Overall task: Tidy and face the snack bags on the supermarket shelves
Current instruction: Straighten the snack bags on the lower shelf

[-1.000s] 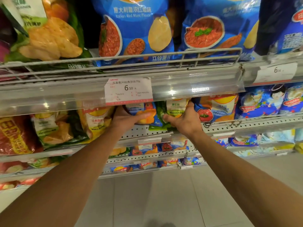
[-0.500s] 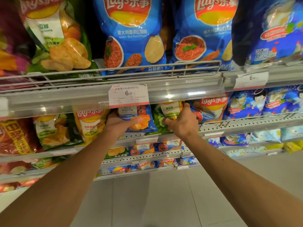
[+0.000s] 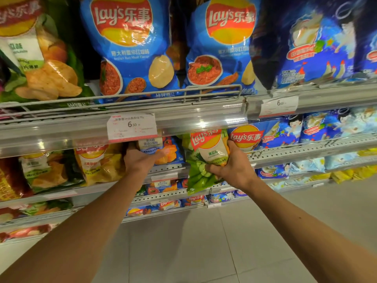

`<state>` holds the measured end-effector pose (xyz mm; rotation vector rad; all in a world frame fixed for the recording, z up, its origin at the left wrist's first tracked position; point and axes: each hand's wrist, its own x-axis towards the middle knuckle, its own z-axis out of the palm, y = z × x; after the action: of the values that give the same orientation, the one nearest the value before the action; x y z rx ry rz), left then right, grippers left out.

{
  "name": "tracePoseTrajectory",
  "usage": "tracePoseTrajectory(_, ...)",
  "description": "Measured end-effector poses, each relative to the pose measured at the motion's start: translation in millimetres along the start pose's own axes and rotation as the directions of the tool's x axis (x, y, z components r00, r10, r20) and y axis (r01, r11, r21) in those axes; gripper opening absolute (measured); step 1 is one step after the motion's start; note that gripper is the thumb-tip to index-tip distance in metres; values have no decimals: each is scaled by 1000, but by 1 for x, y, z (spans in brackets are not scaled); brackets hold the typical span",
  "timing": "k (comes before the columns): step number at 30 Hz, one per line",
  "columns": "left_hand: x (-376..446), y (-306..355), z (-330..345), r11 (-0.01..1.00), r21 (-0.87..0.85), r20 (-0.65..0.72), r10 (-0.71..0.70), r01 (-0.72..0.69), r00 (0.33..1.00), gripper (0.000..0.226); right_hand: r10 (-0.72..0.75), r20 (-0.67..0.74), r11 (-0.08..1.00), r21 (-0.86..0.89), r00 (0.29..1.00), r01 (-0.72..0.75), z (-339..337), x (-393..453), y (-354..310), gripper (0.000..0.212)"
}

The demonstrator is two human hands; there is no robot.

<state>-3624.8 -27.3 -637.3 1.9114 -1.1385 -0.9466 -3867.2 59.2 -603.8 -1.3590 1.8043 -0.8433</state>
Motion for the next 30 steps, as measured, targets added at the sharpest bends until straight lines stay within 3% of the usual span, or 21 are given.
tracePoseTrajectory(5, -9, -3, 19, 1000, 23, 18, 7, -7, 1000, 76, -35, 102, 996, 86, 994, 27, -10, -7, 20, 67)
tracePoseTrajectory(10, -12, -2, 33, 999, 39, 34, 19, -20, 999, 63, -81, 229, 996, 62, 970, 69, -16, -11, 31, 71)
tracePoseTrajectory(14, -16, -4, 35, 1000, 20, -22, 17, -16, 1000, 38, -97, 295, 994, 72, 951, 79, -15, -10, 33, 76)
tracePoseTrajectory(18, -16, -8, 22, 999, 26, -52, 34, -32, 998, 52, -115, 323, 992, 91, 939, 90, -8, -13, 34, 74)
tracePoseTrajectory(23, -18, -8, 17, 998, 59, -55, 42, -39, 998, 65, -106, 222, 990, 120, 969, 81, -7, -26, 42, 69)
tracePoseTrajectory(30, -40, 18, 49, 998, 34, 37, 54, -56, 998, 54, -37, -10, 983, 181, 999, 38, -55, -42, 67, 62)
